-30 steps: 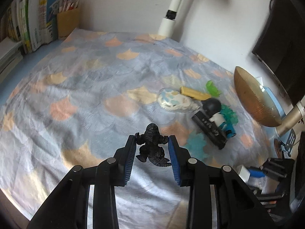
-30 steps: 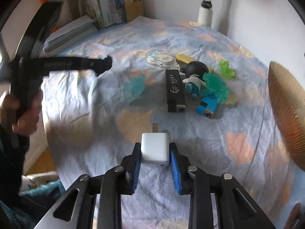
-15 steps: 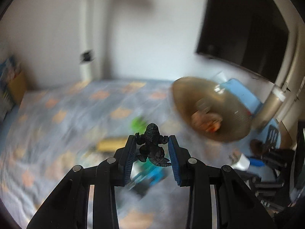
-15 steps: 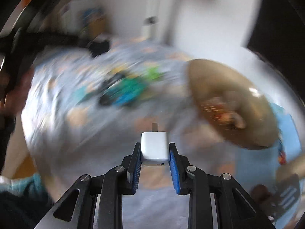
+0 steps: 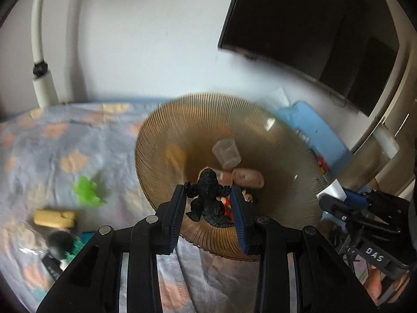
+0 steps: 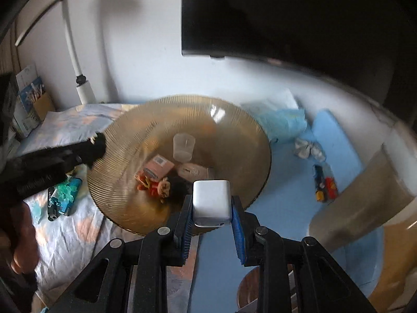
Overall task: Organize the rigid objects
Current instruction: 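Carry the dinosaur and charger to the gold bowl and release both, then move both open tools back over the remaining toys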
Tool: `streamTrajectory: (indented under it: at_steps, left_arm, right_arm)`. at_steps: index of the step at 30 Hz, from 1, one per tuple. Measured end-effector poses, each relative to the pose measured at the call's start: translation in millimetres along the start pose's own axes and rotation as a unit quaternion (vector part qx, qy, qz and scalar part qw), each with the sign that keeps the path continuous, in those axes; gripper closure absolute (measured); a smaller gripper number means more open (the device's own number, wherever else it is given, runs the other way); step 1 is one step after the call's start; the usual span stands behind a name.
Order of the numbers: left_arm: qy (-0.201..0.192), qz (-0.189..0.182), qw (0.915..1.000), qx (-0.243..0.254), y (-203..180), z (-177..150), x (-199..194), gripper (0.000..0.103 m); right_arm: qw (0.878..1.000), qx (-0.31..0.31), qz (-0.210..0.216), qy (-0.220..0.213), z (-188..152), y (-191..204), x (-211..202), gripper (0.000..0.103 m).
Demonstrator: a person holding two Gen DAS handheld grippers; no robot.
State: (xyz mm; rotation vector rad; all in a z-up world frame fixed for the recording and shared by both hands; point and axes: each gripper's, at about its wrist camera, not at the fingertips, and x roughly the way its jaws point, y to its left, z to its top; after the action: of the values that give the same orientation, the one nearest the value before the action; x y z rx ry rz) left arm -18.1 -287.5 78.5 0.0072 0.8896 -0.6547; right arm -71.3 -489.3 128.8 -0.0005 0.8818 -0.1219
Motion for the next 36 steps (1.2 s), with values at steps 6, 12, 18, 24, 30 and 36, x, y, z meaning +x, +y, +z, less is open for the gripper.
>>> streamTrajectory:
  at_steps: [6, 12, 18, 24, 30, 36]
  left_arm:
    - [0.007, 0.003, 0.9999, -0.009, 5.1, -2.8, 10.4, 0.06]
    - [-0.062, -0.025, 0.9966, -0.049, 34.7, 5.9, -43.4, 0.016]
    - [-0.108, -0.011, 0.9906, -0.084, 84.4, -3.2, -109.8, 0.016]
    - [-0.155, 0.063, 0.9812, -0.097, 132.5, -37.9, -170.7, 0.016]
    - [-0.156, 0.131, 0.9702, -0.132, 185.9, -81.2, -194.0, 0.016]
    - [-0.105, 0.187, 0.9638, -0.159, 223.3, -123.1, -160.0, 0.016]
  right_arm:
    - [1.0, 0.003, 0.013, 0.009, -0.5, 2.1, 14.1, 0.077]
    - [0.999, 0.031, 0.007, -0.007, 1.4, -0.2, 1.6, 0.043]
    - [0.999, 0.017, 0.019, -0.044, 4.7, 19.6, -31.2, 0.043]
    - [0.996, -0.036, 0.052, -0.064, -2.1, 76.5, -47.9, 0.042]
    - [0.99, -0.098, 0.091, -0.052, -29.4, 149.5, -36.5, 0.042]
    - [0.983, -0.118, 0.14, -0.018, -74.0, 200.6, 5.9, 0.042]
